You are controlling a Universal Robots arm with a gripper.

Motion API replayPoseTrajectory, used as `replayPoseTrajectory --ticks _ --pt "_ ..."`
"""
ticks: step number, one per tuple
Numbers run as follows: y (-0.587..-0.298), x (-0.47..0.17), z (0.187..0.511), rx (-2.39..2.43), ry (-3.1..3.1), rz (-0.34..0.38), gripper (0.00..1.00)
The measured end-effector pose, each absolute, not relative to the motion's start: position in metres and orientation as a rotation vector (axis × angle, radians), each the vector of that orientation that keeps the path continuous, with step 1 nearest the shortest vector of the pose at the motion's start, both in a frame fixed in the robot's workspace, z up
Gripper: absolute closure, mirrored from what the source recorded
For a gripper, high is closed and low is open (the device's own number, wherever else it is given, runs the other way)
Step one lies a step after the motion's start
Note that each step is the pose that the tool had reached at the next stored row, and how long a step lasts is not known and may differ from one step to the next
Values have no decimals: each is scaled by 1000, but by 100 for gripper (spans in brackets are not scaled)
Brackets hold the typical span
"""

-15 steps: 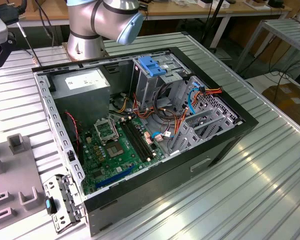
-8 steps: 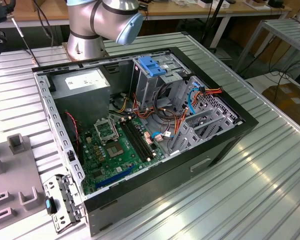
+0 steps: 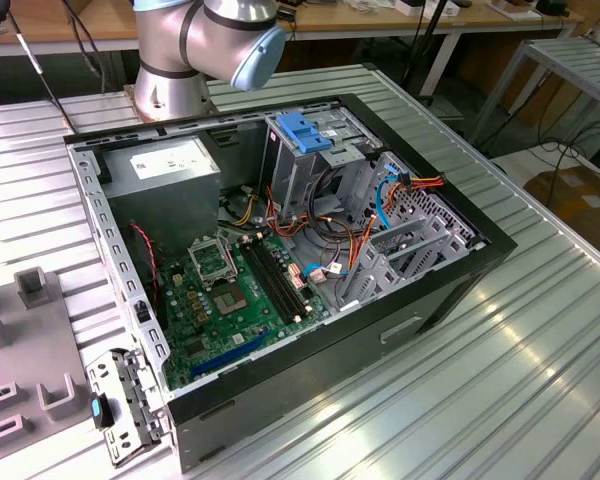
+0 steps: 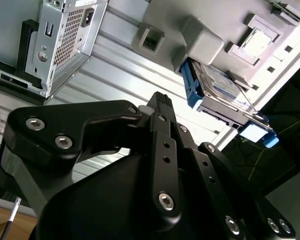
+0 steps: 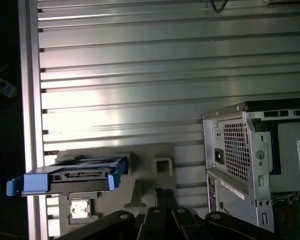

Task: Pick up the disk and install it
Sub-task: 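Reach for the disk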

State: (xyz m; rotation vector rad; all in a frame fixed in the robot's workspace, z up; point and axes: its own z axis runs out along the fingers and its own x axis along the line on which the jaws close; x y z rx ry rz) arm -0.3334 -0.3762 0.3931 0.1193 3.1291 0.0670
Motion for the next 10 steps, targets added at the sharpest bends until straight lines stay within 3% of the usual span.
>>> replayPoseTrajectory --ticks 10 --pt "-370 -354 393 119 3129 67 89"
